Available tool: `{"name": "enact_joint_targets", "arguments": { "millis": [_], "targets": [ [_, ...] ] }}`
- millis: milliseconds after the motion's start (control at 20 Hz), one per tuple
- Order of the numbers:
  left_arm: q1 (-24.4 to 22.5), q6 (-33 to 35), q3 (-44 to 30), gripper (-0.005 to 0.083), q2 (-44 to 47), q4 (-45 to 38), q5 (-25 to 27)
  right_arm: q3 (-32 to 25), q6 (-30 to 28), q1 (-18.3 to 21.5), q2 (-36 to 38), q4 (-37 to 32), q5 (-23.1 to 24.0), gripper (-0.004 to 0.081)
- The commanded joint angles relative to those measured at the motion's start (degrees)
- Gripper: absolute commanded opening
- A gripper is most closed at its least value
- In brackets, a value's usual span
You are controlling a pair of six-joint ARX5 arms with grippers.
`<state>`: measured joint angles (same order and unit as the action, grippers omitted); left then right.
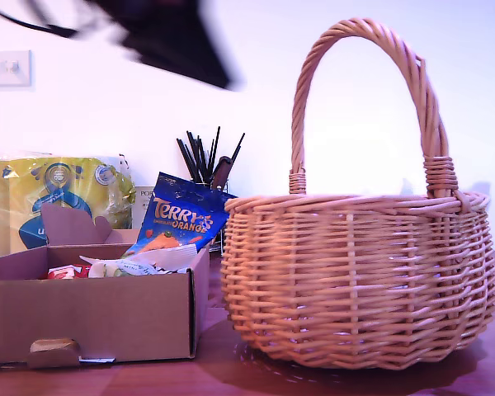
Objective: Move the bags of Easter eggs from the cardboard box on the left into the woven basket on the right side.
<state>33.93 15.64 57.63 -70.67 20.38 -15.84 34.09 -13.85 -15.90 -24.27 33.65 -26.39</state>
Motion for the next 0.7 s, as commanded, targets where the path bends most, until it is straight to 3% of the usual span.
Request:
{"name": "enact_joint_targets", "arguments": {
  "millis": [0, 250, 500, 600, 650],
  "targets": [
    [-3.17, 2.73, -1.05, -0.0021, 2.32, 2.49, -3.52, 0.44, -0.33, -0.22, 0.07, -0.17, -0.04, -0.0012],
    [-14.10, 10.49, -4.42, -0.0021, 6.62, 10.25, -12.66, 0.46, -0.33, -0.22, 0.07, -0.42, -0.04, -0.0012],
    [-14.64, 17.49, -8.02, 0.0009, 2.16, 11.72, -12.13, 0.44, -0.33, -0.22, 0.07, -0.48, -0.04, -0.0012],
    [-14.62, 19.04, -8.02, 0.0084, -0.22, 10.88, -12.17, 0.44, -0.31, -0.22, 0.07, -0.35, -0.04, -0.0012],
    [-14.62, 20.20, -8.02, 0.0237, -1.49, 10.43, -11.93, 0.44, -0.28, -0.22, 0.07, -0.35, -0.04, -0.0012]
  ]
}}
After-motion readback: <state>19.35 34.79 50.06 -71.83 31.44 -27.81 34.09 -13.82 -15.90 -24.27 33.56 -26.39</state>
